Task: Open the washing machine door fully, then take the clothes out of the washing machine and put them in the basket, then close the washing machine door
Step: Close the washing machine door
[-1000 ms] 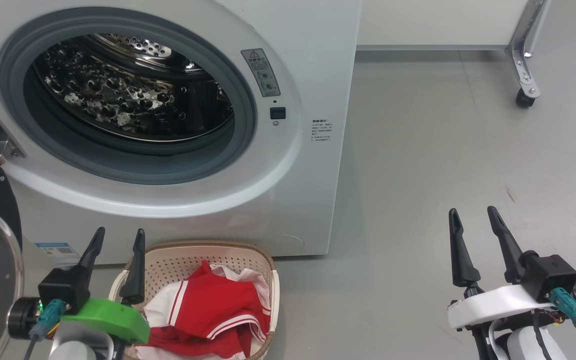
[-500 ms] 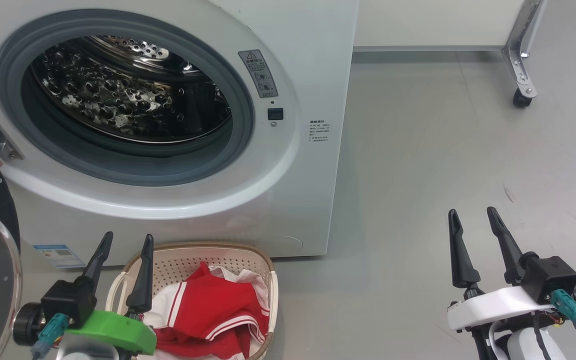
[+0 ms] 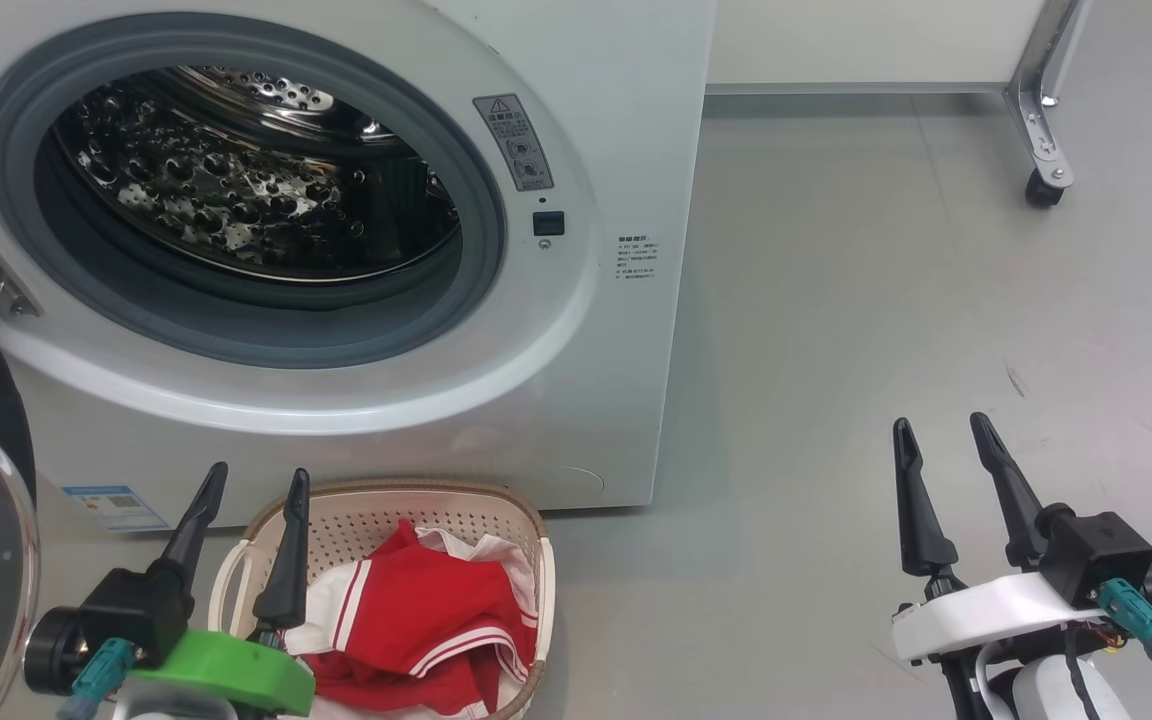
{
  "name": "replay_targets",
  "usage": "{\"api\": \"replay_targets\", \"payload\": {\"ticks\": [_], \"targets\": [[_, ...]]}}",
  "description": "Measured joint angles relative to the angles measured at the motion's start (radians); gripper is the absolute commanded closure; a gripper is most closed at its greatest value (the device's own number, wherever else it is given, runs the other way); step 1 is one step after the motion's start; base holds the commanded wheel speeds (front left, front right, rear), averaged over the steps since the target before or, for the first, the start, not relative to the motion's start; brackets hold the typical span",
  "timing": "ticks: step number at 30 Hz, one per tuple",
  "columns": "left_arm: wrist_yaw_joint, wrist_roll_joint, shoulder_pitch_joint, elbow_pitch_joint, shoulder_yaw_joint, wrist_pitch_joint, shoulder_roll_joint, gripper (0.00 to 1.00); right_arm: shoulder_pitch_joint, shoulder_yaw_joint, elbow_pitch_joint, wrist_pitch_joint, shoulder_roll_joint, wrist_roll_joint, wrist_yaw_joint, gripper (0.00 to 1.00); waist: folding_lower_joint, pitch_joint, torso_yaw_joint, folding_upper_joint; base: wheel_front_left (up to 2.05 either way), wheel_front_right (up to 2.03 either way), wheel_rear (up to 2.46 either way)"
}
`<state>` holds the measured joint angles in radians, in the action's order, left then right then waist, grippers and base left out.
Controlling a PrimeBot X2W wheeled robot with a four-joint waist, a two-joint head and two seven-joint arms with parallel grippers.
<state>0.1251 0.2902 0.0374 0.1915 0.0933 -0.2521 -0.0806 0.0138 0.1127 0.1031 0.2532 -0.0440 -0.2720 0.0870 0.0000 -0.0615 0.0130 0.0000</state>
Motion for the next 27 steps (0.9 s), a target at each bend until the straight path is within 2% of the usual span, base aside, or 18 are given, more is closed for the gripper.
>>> {"api": "replay_targets", "payload": {"ticks": [13, 27], "targets": [[0.000, -0.003, -0.019, -0.020, -0.016, 0.000, 0.000, 0.00, 0.000, -0.002, -0.003, 0.000, 0.000, 0.000, 0.000, 0.00, 0.0000, -0.001, 0.000, 0.0000, -0.19, 0.19, 0.00], [0.000, -0.027, -0.022, -0.039, -0.008, 0.000, 0.001, 0.00, 0.000, -0.003, -0.004, 0.000, 0.000, 0.001, 0.000, 0.00, 0.0000, -0.001, -0.004, 0.0000, -0.71, 0.71, 0.00]]}}
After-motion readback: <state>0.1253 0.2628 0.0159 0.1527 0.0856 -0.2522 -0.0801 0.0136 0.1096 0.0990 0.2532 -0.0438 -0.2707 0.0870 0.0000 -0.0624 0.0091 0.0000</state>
